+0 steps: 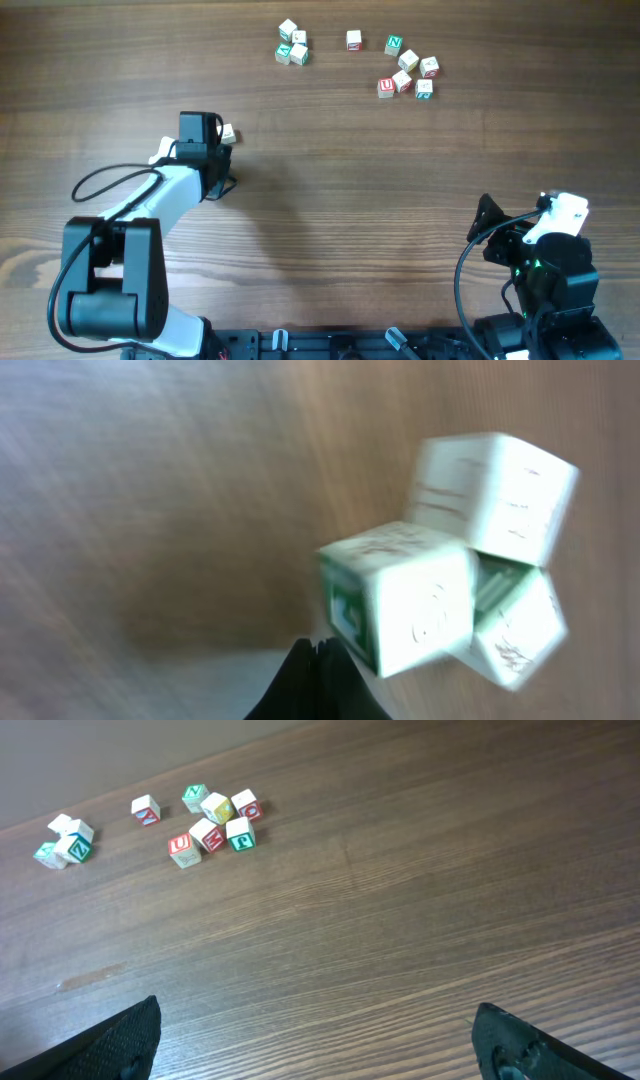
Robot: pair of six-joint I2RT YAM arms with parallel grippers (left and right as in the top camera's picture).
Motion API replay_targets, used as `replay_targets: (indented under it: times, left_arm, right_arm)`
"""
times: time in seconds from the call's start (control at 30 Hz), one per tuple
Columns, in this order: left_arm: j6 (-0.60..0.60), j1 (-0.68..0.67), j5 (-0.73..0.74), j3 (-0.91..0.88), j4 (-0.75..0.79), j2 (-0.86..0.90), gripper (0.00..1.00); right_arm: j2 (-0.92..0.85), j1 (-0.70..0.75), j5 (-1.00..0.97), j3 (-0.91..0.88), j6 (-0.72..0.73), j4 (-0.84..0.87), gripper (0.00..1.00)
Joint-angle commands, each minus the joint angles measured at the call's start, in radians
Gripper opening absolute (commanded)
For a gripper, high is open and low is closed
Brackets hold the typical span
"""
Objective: Form a circle
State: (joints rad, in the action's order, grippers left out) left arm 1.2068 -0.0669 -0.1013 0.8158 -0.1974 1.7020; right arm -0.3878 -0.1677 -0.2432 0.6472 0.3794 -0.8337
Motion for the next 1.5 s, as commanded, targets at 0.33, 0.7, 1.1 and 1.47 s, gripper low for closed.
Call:
replay_targets:
  times: [0.33, 0.7, 1.1, 1.47]
  left_arm:
    - [-0.100, -0.014, 0.060, -0.005, 0.063, 0.009, 0.04]
    - [-0.135, -0.032, 0.149, -0.004, 0.037, -0.085, 0.04]
    - [-0.397, -0.164, -0.133, -0.004, 0.270, -0.200, 0.04]
    - [-0.500, -0.127, -0.220, -0.004, 0.249, -0.100, 0.04]
  right_arm:
    - [-0.003, -0.001, 0.006, -0.004, -0.010, 0.002, 1.00]
    - [-0.003, -0.001, 0.006, -0.004, -0.010, 0.002, 1.00]
    - [-0.003, -0.001, 0.006, -0.004, -0.010, 0.002, 1.00]
    - [-0.003, -0.001, 0.006, -0.004, -0.010, 0.002, 1.00]
